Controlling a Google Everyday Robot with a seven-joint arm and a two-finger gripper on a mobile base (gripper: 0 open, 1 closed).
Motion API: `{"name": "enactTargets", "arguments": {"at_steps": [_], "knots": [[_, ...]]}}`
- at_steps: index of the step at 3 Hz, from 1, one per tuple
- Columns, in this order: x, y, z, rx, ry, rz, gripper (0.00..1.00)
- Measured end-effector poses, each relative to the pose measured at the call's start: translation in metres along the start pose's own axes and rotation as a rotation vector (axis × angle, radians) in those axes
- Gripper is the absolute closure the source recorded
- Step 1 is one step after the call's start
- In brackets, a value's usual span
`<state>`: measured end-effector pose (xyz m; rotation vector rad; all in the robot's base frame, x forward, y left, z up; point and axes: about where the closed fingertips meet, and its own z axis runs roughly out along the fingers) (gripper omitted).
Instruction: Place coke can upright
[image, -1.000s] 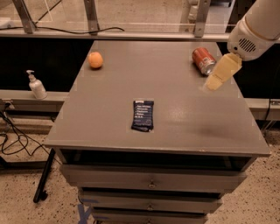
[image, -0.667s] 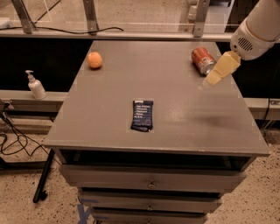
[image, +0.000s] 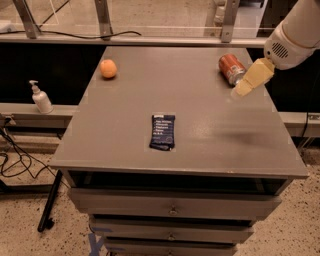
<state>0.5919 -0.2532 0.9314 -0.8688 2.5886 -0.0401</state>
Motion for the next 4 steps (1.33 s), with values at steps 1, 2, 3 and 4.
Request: {"name": "enactTargets", "arguments": {"at_steps": [1,2,3,4], "knots": [[-0.011,-0.005,0.013,-0.031,0.002,0.088,0.00],[-0.034,-0.022,0.036,-0.049,0.014,0.248,0.00],[-0.056,-0.040,0.062,-0.056,0.038,0.399,0.00],[-0.076,-0.055,0.078,-0.062,0.006,0.499,0.00]]}}
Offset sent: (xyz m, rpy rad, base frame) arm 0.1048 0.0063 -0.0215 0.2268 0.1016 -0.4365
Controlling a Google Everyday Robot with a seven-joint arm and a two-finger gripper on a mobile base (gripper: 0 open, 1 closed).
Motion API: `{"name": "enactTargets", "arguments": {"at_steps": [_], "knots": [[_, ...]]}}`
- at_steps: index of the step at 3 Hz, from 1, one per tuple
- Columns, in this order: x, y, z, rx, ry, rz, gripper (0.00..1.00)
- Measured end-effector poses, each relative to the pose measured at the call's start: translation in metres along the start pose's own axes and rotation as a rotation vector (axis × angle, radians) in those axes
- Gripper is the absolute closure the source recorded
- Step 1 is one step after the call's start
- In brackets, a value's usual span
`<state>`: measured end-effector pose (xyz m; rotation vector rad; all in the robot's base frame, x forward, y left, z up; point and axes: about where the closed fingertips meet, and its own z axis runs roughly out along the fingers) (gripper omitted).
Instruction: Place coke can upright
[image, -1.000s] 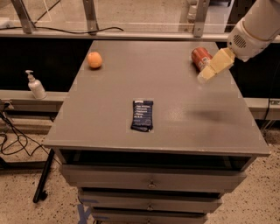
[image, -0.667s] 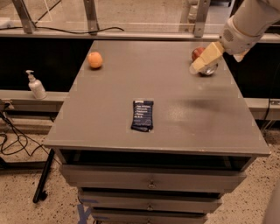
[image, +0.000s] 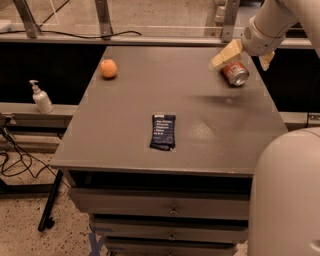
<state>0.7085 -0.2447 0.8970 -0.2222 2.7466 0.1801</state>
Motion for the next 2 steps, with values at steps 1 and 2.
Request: {"name": "enactTargets", "arguments": {"at_steps": [1,2], "knots": [[-0.021,-0.003,0.001,-0.030,-0.099,0.039,0.00],[-0.040,-0.003,0.008,-0.042,-0.173,0.030,0.00]]}}
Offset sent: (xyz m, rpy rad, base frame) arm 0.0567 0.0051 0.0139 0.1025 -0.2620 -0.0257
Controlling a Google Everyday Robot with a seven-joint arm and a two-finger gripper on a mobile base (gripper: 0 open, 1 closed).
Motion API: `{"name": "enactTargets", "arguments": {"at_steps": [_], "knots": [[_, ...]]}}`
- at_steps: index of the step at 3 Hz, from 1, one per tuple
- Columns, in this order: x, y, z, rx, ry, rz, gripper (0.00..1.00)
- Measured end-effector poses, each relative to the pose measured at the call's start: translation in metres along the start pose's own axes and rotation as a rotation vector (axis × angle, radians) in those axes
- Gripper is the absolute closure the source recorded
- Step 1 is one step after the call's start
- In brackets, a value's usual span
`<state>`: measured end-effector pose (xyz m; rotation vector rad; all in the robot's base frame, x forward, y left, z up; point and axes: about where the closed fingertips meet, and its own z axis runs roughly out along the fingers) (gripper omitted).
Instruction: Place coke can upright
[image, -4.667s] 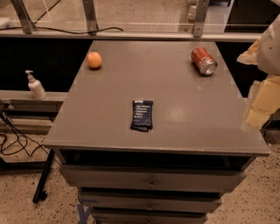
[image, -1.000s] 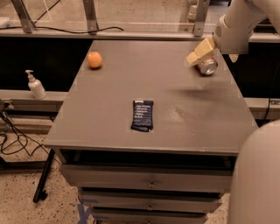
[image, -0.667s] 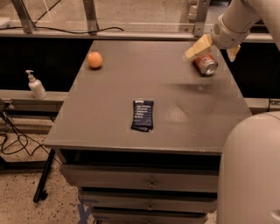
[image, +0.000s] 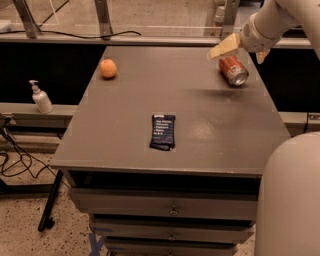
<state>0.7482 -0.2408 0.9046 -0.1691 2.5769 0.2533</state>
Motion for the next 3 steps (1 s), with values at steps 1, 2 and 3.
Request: {"name": "enactTargets", "arguments": {"at_steps": [1,2,3], "knots": [[-0.008,-0.001,0.016,-0.004,-0.026,-0.036,0.00],[-0.009,-0.002,0.035,-0.007,-0.020,-0.081,0.00],[-0.013,-0.005,0.051,0.000,-0.013,-0.116,0.00]]}}
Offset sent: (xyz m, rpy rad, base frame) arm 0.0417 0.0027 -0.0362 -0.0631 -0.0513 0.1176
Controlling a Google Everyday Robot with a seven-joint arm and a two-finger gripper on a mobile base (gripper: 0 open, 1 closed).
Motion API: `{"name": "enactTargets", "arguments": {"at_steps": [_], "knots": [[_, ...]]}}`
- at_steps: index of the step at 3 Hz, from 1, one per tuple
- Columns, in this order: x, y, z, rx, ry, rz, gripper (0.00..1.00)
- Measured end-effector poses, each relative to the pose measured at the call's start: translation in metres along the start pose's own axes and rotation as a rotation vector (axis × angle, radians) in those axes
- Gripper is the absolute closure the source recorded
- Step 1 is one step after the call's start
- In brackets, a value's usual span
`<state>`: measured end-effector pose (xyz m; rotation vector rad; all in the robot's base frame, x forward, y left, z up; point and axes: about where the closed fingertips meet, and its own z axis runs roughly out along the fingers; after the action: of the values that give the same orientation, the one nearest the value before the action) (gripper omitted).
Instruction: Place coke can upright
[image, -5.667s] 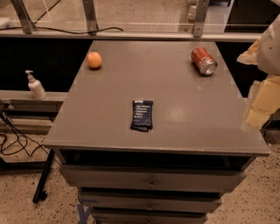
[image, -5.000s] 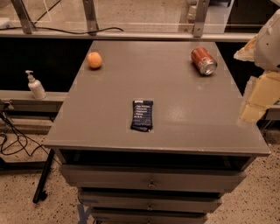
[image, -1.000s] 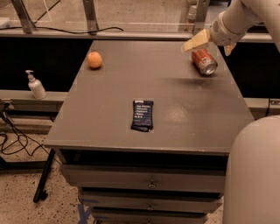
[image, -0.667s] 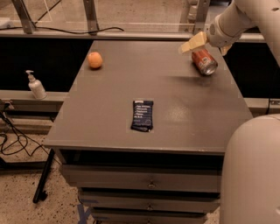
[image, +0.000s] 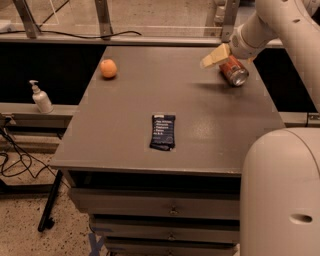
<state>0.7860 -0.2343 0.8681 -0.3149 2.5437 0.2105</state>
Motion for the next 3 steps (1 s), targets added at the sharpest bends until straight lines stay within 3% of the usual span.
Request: {"name": "enactTargets", "arguments": {"at_steps": [2,3], "knots": [[-0.011,-0.009,0.014,0.030,0.007,-0.036,0.00],[-0.013,-0.011,0.021,0.042,0.022,-0.049,0.16]]}}
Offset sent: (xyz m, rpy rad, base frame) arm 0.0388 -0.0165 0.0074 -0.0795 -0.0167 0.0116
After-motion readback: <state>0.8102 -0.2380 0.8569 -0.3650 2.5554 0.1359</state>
